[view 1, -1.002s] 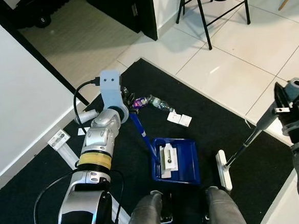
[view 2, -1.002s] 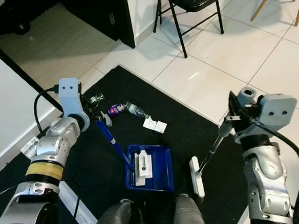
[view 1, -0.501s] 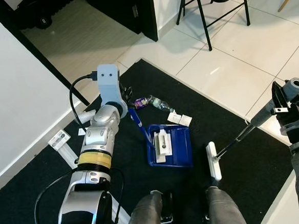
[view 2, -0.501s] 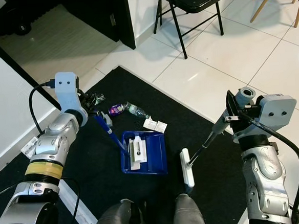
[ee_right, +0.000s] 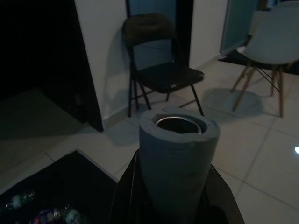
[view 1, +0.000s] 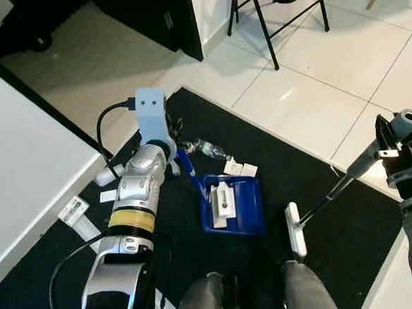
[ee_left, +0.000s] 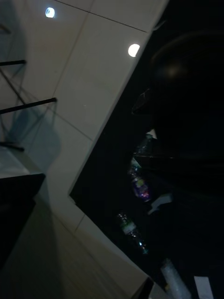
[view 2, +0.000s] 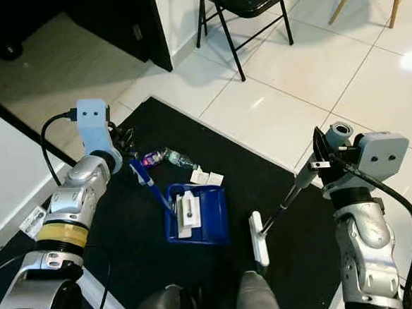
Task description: Sweep floor
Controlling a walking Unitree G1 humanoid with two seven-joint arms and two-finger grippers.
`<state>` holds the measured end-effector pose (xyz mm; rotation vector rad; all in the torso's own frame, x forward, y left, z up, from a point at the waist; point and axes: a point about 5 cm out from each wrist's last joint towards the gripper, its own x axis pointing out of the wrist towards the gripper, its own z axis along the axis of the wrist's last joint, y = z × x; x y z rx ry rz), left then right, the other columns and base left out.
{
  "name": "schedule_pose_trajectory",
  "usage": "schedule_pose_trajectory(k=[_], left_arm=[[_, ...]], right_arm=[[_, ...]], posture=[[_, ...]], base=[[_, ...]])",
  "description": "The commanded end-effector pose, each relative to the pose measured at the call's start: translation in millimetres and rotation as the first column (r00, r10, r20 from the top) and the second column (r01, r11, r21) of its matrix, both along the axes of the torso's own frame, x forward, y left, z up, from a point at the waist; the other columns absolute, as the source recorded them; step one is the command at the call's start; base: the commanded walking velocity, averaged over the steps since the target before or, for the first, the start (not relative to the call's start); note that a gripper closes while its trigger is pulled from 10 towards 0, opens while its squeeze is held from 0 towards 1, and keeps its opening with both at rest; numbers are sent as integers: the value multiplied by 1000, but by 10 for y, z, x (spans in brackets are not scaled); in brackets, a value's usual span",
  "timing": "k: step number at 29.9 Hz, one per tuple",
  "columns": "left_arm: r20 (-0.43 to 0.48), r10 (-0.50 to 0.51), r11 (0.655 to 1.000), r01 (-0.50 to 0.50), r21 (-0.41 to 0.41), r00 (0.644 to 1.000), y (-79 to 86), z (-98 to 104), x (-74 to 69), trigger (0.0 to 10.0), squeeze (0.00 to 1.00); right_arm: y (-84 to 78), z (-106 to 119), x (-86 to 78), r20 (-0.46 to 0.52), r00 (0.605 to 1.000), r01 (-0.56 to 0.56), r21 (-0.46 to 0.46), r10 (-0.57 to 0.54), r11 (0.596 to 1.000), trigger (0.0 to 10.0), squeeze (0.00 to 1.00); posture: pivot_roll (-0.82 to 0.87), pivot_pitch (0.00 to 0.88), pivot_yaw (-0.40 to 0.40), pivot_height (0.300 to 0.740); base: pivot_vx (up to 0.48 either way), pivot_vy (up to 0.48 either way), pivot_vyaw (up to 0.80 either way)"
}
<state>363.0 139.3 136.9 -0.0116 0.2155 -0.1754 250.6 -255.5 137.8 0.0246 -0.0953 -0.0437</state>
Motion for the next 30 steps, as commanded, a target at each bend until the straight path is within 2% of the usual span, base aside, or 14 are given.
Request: schedule_pose_trajectory(k=[1, 30], left_arm=[[27, 32, 999, -32, 6, 999, 93, 40, 1, 10000, 0], [22, 43, 999, -43, -3, 999, 98, 41, 1, 10000, 0]], right_arm=[[33, 12, -7, 22, 1000, -12, 6, 12, 1000, 10000, 0], [11, 10, -34, 20, 1000, -24, 6, 24, 1000, 10000, 0]], posture=[[-220, 161, 114, 740], [-222, 166, 111, 740]], base=[[356, 0, 0], [323, 0, 0]])
